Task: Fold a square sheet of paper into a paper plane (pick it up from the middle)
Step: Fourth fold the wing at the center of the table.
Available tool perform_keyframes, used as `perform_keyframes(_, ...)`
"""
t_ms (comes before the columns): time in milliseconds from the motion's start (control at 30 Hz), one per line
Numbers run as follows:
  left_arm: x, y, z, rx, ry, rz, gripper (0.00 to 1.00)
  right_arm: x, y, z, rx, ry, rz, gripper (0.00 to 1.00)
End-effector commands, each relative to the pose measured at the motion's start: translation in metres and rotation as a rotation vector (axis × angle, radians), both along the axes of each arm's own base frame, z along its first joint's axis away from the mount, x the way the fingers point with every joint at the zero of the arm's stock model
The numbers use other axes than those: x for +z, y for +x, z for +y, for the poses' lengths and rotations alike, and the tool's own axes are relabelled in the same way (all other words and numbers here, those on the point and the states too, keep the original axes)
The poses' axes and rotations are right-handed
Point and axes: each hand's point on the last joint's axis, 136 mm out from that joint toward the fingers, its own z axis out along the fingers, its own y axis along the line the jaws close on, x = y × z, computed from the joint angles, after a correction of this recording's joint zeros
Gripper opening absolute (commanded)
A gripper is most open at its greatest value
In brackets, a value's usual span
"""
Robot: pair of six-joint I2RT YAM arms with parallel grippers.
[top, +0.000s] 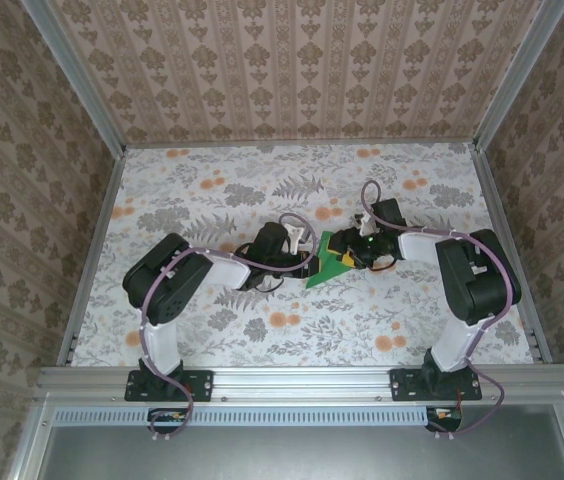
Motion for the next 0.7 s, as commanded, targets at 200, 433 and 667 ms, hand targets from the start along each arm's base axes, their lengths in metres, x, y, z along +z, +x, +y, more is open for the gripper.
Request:
perform_keyframes(200, -0.011, -0.001, -0.001, 0.016, -0.038, 0.047, 0.12, -0.010, 0.002, -0.001, -0.001, -0.040, 0.042, 0.54)
perform_keyframes(433, -0.011, -0.002, 0.000, 0.013, -0.034, 0.049, 0.15, -0.022, -0.002, -0.006, -0.007, -0.098, 0.086, 0.53)
perform_keyframes(667, -0.011, -0.002, -0.001, 0.006, -0.031, 0.060, 0.16, -0.037, -0.008, -0.016, -0.010, -0.214, 0.129, 0.53)
